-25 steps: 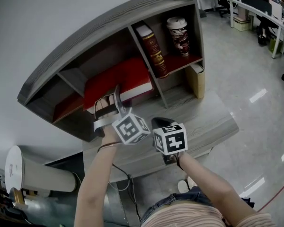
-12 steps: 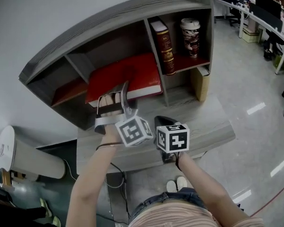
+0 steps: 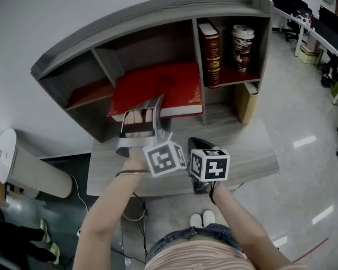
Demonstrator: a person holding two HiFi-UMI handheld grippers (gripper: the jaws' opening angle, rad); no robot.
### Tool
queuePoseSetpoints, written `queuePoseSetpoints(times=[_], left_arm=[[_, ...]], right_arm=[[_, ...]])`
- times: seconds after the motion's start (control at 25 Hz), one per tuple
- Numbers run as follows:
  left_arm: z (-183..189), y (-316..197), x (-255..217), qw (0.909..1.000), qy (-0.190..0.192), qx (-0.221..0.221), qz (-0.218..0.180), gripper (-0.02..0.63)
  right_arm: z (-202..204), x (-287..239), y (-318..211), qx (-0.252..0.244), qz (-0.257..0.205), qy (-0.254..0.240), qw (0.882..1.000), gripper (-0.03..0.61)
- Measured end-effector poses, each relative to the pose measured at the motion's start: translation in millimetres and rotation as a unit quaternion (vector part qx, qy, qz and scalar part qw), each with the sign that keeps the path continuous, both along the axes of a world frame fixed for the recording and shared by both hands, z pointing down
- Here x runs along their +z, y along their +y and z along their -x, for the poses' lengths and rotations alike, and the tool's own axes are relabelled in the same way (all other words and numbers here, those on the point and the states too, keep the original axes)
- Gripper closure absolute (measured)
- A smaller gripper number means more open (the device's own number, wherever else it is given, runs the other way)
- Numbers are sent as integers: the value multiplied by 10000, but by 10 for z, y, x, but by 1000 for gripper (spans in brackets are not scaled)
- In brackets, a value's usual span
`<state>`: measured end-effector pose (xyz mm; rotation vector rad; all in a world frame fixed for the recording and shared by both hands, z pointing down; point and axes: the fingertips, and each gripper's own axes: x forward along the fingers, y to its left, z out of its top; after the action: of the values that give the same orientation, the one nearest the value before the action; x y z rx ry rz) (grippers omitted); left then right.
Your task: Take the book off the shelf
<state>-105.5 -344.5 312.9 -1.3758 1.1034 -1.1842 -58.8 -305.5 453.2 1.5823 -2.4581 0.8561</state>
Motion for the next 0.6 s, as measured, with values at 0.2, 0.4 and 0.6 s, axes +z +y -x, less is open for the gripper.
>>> queuePoseSetpoints(times=[0.2,0.4,0.6], left_arm=[[4,90,-11,10000,64,-3,-46,356],[6,187,-45,9997,214,22,-103,356],[13,291,-17,9989,471,33,2,356]], right_arm=[[-32,16,6,-2,-8,3,10000,571],[-76,10,-5,27,-16,12,10000,571],[-74,24,2,3,16,47,10000,571]])
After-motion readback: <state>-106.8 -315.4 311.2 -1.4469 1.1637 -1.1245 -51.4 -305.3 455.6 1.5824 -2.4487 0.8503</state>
